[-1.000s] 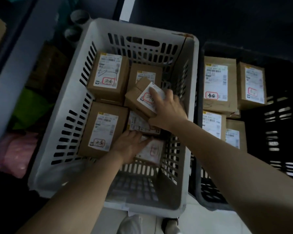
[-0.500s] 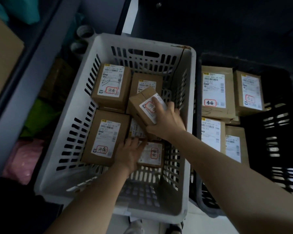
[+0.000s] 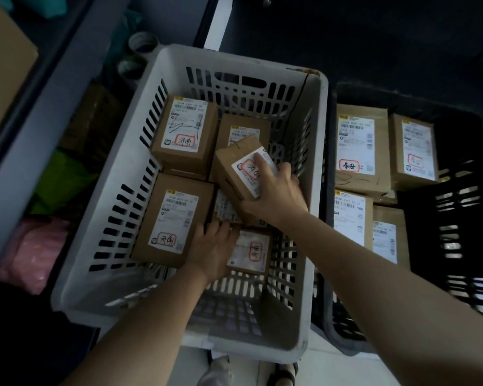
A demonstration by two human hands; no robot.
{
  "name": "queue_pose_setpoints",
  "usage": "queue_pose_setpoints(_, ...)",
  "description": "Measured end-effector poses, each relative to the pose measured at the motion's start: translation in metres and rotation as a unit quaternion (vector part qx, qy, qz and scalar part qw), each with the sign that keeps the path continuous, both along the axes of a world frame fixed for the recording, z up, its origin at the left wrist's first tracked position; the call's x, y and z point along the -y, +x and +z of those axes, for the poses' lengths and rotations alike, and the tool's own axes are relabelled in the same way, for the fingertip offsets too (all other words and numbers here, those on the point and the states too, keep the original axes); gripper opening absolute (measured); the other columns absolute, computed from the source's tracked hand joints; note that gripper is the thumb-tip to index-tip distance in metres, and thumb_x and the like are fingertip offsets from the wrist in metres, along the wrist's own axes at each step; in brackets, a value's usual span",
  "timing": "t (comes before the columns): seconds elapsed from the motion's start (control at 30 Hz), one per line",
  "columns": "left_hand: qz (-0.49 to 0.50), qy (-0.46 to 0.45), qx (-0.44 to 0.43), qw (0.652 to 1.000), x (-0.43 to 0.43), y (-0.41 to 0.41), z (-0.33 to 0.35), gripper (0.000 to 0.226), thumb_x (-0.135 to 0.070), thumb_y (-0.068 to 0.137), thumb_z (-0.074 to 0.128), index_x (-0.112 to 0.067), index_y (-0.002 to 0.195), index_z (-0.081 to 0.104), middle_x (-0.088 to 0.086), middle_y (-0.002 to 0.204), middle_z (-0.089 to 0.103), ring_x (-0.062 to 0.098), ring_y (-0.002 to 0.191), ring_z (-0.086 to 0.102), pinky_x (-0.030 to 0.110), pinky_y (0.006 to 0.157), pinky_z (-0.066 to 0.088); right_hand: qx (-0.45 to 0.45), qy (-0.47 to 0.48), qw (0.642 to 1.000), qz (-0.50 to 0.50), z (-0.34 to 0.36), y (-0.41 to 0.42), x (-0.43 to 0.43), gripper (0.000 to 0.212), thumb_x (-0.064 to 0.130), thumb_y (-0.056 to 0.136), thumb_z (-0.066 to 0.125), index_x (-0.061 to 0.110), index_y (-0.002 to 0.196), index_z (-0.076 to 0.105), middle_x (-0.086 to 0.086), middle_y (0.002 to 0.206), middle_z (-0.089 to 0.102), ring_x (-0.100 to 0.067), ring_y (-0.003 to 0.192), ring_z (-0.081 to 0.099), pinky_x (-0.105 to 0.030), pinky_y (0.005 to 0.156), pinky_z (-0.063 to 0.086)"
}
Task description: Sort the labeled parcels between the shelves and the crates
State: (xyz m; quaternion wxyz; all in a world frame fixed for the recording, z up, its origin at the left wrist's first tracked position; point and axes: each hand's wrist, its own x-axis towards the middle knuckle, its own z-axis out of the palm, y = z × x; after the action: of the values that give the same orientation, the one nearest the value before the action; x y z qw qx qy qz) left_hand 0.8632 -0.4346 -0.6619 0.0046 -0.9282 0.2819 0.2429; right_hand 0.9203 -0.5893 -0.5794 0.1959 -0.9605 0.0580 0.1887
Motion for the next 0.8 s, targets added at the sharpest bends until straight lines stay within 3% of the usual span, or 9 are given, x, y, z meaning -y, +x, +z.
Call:
queue_pose_setpoints(0.1,0.003,-0.009,0.012,1.0,-0.001,-0.003,-0.005,0.08,-0.041,0.08,0.061,-0.014,0.146,0.025,0.013,0.147,0.029,0.033,0.132,0.029,0.045,0.1,0.03,0.023,0.01,1.0,-0.011,0.003,0.002,-0.001,0.096,0.047,0.074,0.07,0.033,0.15,0.013,-0.015,0.139,0.025,-0.042,0.122,0.037,-0.045,0.095,0.042)
queue_pose_setpoints(0.27,0.04,0.05,-0.045,0.997,0.015,0.001,-0.021,0.098,-0.032,0.078,0.068,-0.018,0.149,0.001,0.012,0.15,0.014,0.035,0.135,0.016,0.046,0.107,0.023,0.009,-0.004,1.0,0.007,-0.001,0.004,0.001,0.098,0.05,0.075,0.072,0.034,0.149,0.01,-0.015,0.14,0.023,-0.042,0.125,0.034,-0.046,0.097,0.041)
queue_pose_setpoints(0.4,0.016,0.041,-0.054,0.998,0.011,0.002,-0.015,0.103,-0.045,0.078,0.066,-0.018,0.15,-0.002,0.012,0.153,0.011,0.033,0.138,0.013,0.048,0.112,0.014,0.001,-0.002,1.0,-0.006,-0.002,0.002,0.001,0.097,0.047,0.075,0.072,0.034,0.15,0.01,-0.016,0.141,0.022,-0.043,0.124,0.035,-0.047,0.097,0.041)
queue_pose_setpoints(0.47,0.015,0.015,-0.062,0.998,0.002,0.008,0.0,0.099,-0.053,0.078,0.062,-0.018,0.15,0.006,0.008,0.154,0.013,0.03,0.141,0.013,0.05,0.114,0.01,-0.008,0.005,1.0,-0.027,0.003,0.002,-0.002,0.097,0.047,0.075,0.071,0.035,0.149,0.011,-0.015,0.141,0.022,-0.042,0.124,0.035,-0.046,0.096,0.042)
queue_pose_setpoints(0.57,0.106,-0.068,-0.001,0.992,-0.02,0.017,0.022,0.05,-0.037,0.089,0.052,-0.018,0.135,0.044,0.008,0.137,0.041,0.027,0.129,0.036,0.04,0.107,0.029,-0.036,0.027,0.998,-0.054,0.011,0.0,-0.01,0.096,0.051,0.073,0.068,0.038,0.149,0.01,-0.013,0.14,0.023,-0.042,0.125,0.034,-0.046,0.096,0.041)
queue_pose_setpoints(0.63,0.214,-0.145,0.043,0.965,-0.038,0.025,0.038,0.028,-0.018,0.092,0.048,-0.014,0.118,0.056,0.008,0.12,0.051,0.028,0.113,0.051,0.037,0.091,0.044,-0.063,0.05,0.995,-0.055,0.018,-0.005,-0.023,0.096,0.055,0.073,0.066,0.04,0.148,0.009,-0.011,0.14,0.023,-0.041,0.126,0.033,-0.047,0.097,0.041)
queue_pose_setpoints(0.7,0.314,-0.215,0.056,0.923,-0.052,0.033,0.053,0.025,-0.012,0.094,0.045,-0.009,0.118,0.054,0.011,0.117,0.053,0.03,0.103,0.055,0.039,0.08,0.048,-0.081,0.06,0.994,-0.041,0.022,-0.011,-0.043,0.096,0.058,0.073,0.065,0.042,0.147,0.008,-0.011,0.14,0.022,-0.04,0.127,0.033,-0.048,0.096,0.041)
queue_pose_setpoints(0.8,0.385,-0.283,0.084,0.874,-0.068,0.044,0.072,0.029,-0.015,0.098,0.039,-0.007,0.124,0.05,0.016,0.122,0.051,0.031,0.105,0.054,0.043,0.082,0.048,-0.082,0.068,0.993,-0.055,0.022,-0.019,-0.085,0.097,0.058,0.076,0.064,0.038,0.149,0.004,-0.013,0.138,0.023,-0.041,0.127,0.032,-0.047,0.094,0.041)
